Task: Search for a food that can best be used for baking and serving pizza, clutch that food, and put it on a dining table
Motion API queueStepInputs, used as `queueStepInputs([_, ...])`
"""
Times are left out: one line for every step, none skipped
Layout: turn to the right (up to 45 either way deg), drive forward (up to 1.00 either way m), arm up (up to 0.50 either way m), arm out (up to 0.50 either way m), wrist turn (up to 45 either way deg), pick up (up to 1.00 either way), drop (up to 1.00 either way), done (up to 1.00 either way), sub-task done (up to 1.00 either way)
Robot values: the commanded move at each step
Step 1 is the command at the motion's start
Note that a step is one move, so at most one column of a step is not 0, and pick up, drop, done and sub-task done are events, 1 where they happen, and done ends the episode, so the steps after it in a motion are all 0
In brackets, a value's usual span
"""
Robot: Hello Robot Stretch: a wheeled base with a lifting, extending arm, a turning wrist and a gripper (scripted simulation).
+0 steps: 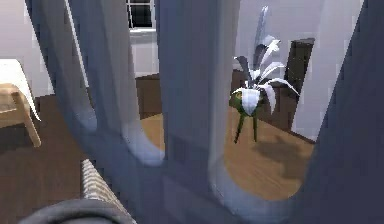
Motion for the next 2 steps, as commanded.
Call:
queueStepInputs([3.0, 0.00, 0.00, 0.00, 0.0, 0.00, 0.00, 0.00, 0.00])
queueStepInputs([-24.0, 0.00, 0.00, 0.00, 0.0, 0.00, 0.00, 0.00, 0.00])
